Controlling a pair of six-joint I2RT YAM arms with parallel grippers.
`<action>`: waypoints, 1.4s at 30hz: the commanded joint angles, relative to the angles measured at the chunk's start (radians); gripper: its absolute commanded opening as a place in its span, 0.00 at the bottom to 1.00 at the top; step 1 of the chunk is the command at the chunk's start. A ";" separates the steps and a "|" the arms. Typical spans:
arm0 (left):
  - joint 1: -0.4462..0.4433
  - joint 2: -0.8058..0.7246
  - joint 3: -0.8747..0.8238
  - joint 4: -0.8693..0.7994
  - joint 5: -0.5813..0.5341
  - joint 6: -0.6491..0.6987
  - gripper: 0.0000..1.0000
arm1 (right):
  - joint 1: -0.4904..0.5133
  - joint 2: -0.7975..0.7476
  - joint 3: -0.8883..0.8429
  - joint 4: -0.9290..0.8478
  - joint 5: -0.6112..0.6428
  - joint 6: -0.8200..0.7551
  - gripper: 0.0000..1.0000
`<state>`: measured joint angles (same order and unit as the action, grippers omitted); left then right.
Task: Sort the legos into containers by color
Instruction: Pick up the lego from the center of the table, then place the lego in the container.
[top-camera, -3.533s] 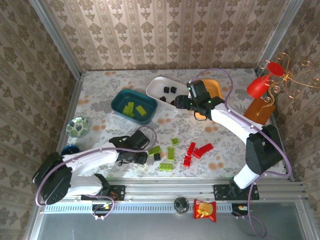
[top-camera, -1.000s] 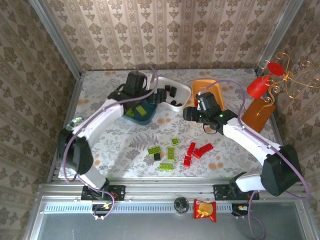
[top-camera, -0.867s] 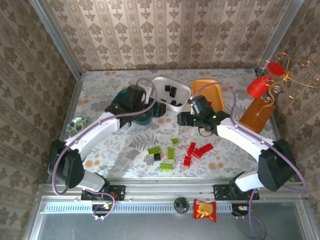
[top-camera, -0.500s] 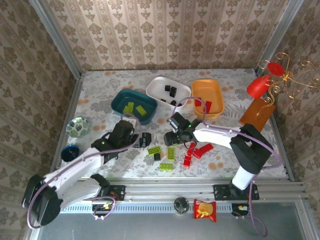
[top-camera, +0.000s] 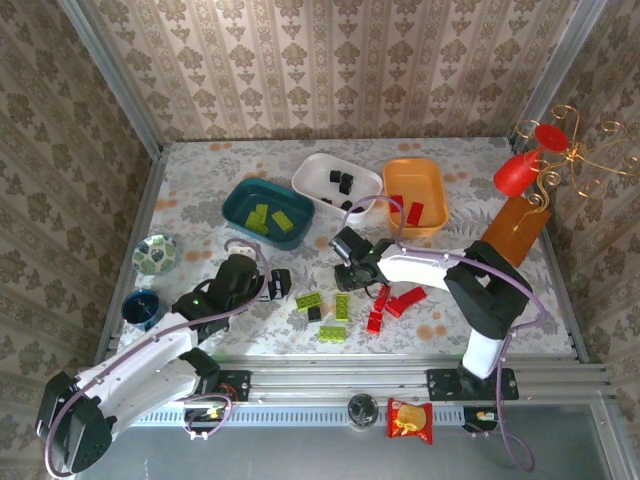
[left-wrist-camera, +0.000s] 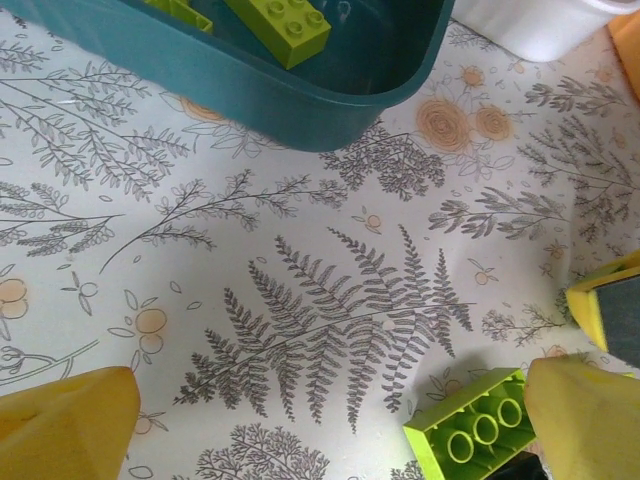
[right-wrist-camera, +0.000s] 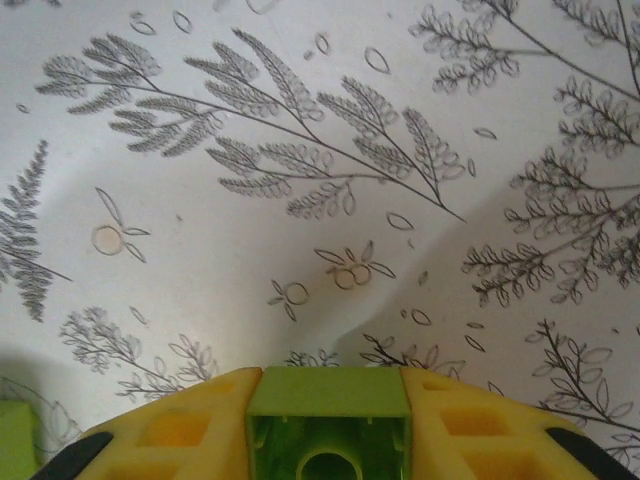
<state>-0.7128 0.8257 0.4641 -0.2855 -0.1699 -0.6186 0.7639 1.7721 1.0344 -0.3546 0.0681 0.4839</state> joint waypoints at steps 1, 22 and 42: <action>-0.001 -0.040 -0.002 -0.049 -0.047 -0.022 1.00 | 0.005 -0.043 0.057 0.006 -0.005 -0.036 0.31; 0.024 -0.216 -0.012 -0.196 -0.002 -0.034 0.99 | -0.035 0.428 0.888 -0.030 -0.162 -0.124 0.42; -0.123 0.335 0.244 0.014 0.349 0.190 0.89 | -0.125 -0.131 0.220 0.058 -0.044 -0.043 0.77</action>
<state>-0.7979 1.0992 0.6174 -0.3206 0.1013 -0.5152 0.6727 1.7035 1.3769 -0.2859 -0.0315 0.3992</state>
